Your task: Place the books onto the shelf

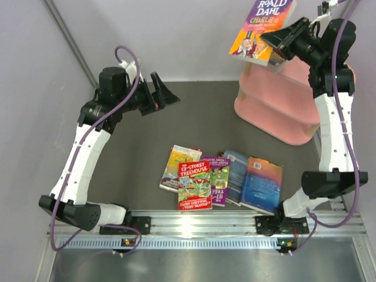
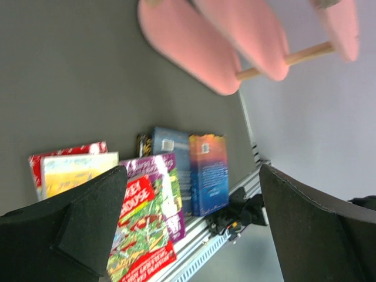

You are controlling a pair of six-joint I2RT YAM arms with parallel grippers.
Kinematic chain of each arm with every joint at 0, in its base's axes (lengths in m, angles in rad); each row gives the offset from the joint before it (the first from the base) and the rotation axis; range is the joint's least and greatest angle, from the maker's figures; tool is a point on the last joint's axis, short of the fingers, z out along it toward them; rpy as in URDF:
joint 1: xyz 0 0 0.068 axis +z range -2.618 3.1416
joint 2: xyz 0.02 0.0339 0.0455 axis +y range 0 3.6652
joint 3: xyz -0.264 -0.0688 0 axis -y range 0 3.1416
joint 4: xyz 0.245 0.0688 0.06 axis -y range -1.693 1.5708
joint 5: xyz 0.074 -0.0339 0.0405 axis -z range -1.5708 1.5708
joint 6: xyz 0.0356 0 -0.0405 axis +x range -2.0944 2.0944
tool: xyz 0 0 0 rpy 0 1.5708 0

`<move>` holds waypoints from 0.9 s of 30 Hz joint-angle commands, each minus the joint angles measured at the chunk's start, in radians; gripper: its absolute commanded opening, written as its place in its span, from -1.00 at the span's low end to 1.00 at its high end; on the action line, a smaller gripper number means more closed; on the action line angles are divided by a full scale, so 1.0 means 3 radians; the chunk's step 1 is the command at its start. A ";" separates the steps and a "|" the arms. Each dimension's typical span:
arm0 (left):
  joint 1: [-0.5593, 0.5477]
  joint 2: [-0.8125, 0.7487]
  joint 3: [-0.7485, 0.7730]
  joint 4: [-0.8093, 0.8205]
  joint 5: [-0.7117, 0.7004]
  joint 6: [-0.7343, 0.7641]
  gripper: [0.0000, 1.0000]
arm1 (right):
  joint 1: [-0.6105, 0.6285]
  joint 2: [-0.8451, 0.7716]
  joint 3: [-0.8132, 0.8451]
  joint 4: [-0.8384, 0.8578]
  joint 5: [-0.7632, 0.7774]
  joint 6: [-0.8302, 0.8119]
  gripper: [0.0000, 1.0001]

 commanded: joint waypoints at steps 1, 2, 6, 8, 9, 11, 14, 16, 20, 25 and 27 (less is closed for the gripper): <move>0.0002 -0.0244 -0.0284 -0.0149 -0.0254 0.0106 0.97 | -0.0159 0.0203 0.0343 0.0012 0.0671 0.0220 -1.00; 0.0002 -0.0290 -0.0396 -0.0149 -0.0284 0.0101 0.97 | -0.0160 0.0254 0.0364 -0.0003 0.0900 0.0226 -1.00; 0.0002 -0.0489 -0.0586 -0.0159 -0.0315 0.0090 0.97 | -0.0155 0.0326 0.0359 -0.0105 0.1392 0.0287 -1.00; 0.0002 -0.0530 -0.0622 -0.0175 -0.0331 0.0100 0.97 | -0.0155 0.0326 0.0303 -0.0131 0.1602 0.0287 -1.00; 0.0002 -0.0556 -0.0622 -0.0180 -0.0351 0.0121 0.96 | -0.0165 0.0326 0.0257 -0.0157 0.1633 0.0297 -1.00; 0.0002 -0.0566 -0.0622 -0.0211 -0.0366 0.0136 0.96 | -0.0165 0.0347 0.0196 -0.0177 0.1649 0.0318 -1.00; 0.0002 -0.0566 -0.0632 -0.0236 -0.0382 0.0162 0.96 | -0.0170 0.0311 0.0058 -0.0213 0.1746 0.0323 -1.00; 0.0002 -0.0561 -0.0642 -0.0236 -0.0367 0.0162 0.96 | -0.0165 0.0306 0.0001 -0.0218 0.1782 0.0277 -1.00; 0.0002 -0.0551 -0.0673 -0.0226 -0.0351 0.0167 0.96 | -0.0206 0.0311 -0.0040 -0.0295 0.1736 0.0221 -0.62; 0.0002 -0.0536 -0.0688 -0.0216 -0.0346 0.0162 0.96 | -0.0277 0.0245 -0.0178 -0.0331 0.1736 0.0195 0.22; 0.0002 -0.0541 -0.0698 -0.0216 -0.0336 0.0157 0.96 | -0.0318 0.0224 -0.0173 -0.0351 0.1731 0.0165 0.38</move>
